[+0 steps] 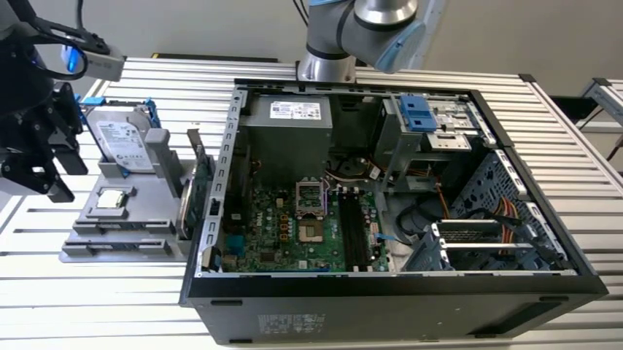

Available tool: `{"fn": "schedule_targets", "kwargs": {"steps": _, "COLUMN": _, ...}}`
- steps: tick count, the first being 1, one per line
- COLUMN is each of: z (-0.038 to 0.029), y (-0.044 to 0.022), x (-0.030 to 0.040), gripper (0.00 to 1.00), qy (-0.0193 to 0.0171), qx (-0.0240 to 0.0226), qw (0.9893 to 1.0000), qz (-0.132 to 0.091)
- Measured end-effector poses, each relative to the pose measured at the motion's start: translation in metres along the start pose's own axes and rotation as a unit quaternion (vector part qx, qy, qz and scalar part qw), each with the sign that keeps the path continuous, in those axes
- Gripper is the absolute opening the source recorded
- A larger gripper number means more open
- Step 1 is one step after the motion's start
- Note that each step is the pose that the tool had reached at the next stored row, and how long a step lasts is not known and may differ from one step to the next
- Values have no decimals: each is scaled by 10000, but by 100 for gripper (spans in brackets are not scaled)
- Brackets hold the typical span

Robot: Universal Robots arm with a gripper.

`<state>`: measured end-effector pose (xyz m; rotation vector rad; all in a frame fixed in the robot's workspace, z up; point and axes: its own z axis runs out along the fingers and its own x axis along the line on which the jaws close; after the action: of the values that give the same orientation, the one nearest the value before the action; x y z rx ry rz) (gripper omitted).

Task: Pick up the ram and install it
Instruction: 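Pick up the ram and move it above insertion slot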

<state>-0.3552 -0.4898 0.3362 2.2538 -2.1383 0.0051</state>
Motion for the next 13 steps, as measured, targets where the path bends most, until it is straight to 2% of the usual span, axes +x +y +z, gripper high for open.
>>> {"fn": "schedule_targets", "kwargs": {"steps": 13, "z": 97, "y": -3, "x": -18, "gripper": 100, "qy": 39, "qx": -3, "qw": 10000, "qz": 59}}
